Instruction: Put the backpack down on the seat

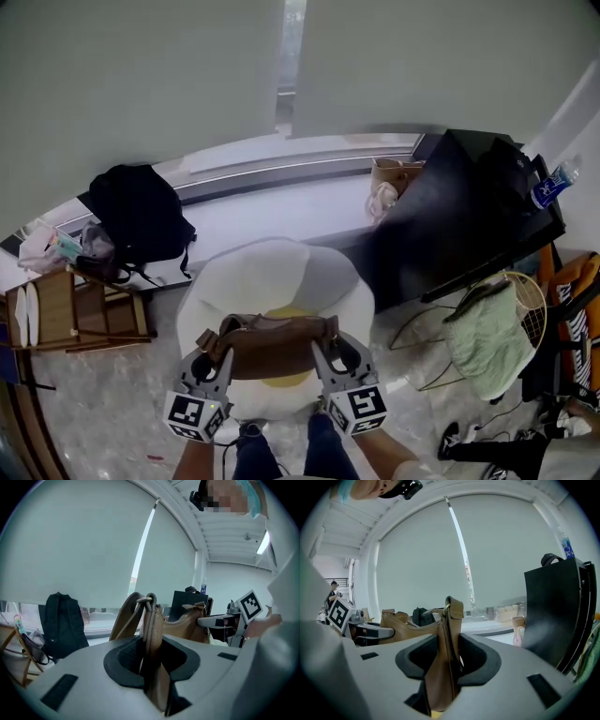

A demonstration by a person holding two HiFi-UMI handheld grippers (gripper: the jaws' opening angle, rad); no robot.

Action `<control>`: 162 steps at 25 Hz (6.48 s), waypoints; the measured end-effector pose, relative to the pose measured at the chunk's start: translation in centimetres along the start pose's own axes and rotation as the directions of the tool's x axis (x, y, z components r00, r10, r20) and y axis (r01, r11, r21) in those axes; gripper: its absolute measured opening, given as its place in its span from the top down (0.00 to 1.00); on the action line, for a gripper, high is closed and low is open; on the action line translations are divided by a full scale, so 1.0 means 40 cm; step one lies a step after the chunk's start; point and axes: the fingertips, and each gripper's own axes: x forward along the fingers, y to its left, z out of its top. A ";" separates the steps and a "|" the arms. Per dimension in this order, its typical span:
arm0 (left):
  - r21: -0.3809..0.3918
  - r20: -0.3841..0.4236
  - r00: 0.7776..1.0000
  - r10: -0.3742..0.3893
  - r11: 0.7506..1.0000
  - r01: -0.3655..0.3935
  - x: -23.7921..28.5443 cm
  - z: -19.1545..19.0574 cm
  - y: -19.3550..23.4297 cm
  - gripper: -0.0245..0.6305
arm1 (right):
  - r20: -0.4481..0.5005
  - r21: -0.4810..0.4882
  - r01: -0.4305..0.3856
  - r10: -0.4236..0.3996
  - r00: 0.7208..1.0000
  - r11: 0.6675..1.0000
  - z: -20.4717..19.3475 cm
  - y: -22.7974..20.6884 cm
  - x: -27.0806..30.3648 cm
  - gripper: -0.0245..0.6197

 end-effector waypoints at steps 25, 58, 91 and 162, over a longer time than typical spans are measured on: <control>-0.022 -0.067 0.997 -0.044 0.999 0.043 0.382 -0.386 0.088 0.81 | -0.105 -0.019 0.034 -0.036 0.994 0.999 -0.441 -0.241 0.266 0.71; -0.021 -0.240 0.971 -0.010 1.000 0.005 0.738 -1.037 0.203 0.81 | -0.323 -0.088 0.031 -0.058 0.945 0.996 -1.113 -0.440 0.553 0.71; -0.136 -0.328 0.944 -0.034 0.991 -0.011 0.935 -1.065 0.325 0.72 | -0.372 0.005 0.119 -0.108 0.922 0.993 -1.163 -0.566 0.749 0.66; -0.130 -0.222 0.975 -0.009 0.991 -0.020 0.391 -0.529 0.046 0.91 | -0.211 0.068 0.102 -0.085 0.974 0.993 -0.605 -0.315 0.185 0.91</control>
